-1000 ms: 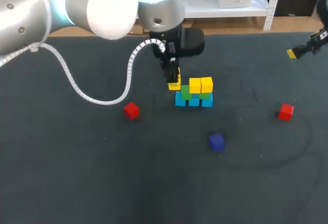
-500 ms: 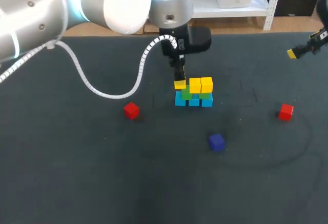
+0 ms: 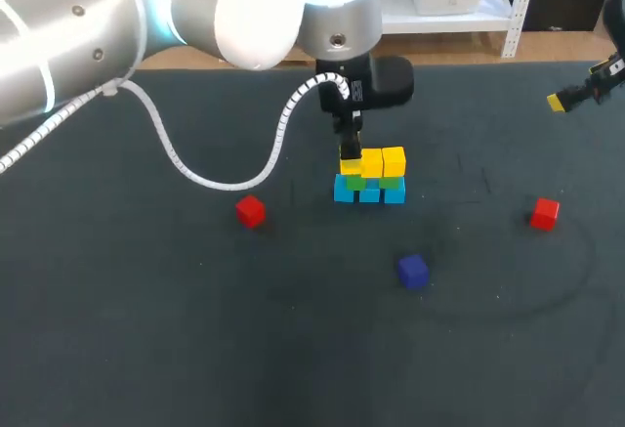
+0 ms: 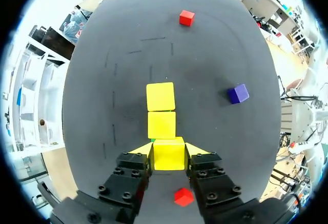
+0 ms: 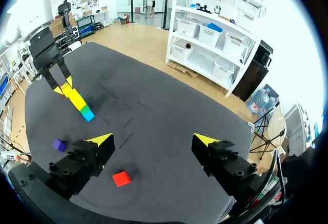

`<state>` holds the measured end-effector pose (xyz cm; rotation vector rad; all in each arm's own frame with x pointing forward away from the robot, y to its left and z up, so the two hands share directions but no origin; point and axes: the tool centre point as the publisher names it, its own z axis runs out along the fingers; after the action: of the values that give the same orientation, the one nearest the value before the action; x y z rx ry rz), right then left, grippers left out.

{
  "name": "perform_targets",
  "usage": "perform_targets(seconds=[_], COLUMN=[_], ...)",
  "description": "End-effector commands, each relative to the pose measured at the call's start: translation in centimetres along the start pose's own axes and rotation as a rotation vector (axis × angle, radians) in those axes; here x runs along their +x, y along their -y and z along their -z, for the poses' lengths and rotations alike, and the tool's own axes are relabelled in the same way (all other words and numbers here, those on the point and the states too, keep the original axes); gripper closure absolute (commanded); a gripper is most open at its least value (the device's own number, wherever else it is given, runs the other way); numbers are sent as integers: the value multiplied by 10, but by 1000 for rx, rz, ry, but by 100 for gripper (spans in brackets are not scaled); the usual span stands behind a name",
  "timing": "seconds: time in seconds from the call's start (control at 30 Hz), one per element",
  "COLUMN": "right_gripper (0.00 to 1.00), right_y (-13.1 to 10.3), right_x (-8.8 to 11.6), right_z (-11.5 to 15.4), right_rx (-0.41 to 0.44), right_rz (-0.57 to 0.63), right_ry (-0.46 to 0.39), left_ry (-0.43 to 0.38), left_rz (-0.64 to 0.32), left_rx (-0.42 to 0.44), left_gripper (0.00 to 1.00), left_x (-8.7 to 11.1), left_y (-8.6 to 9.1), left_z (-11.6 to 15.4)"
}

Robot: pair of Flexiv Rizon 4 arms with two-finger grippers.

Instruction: Place the blue cubes, place green cubes on the blue cubes, place the yellow cubes on the green cubes, then place the red cubes on the yellow cubes, and place purple cube on the red cubes.

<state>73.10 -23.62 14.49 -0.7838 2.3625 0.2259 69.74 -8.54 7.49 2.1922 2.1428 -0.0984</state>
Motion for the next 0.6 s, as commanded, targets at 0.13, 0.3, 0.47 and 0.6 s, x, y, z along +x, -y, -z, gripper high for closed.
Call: perform_targets(seconds=[0.13, 0.3, 0.47, 0.6], right_gripper=[0, 0, 0, 0], right_y=[0, 0, 0, 0], right_x=[0, 0, 0, 0], right_z=[1, 1, 1, 1], right_rx=[1, 1, 1, 1], right_rz=[0, 0, 0, 0], right_ry=[-1, -1, -1, -1], left_ry=[-11, -17, -22, -24], left_rz=[-7, -8, -2, 3], left_rx=[8, 8, 9, 8], left_gripper=[100, 100, 100, 100], left_x=[-6, -7, -5, -4], left_y=[-2, -1, -2, -2], left_z=[-1, -2, -3, -4])
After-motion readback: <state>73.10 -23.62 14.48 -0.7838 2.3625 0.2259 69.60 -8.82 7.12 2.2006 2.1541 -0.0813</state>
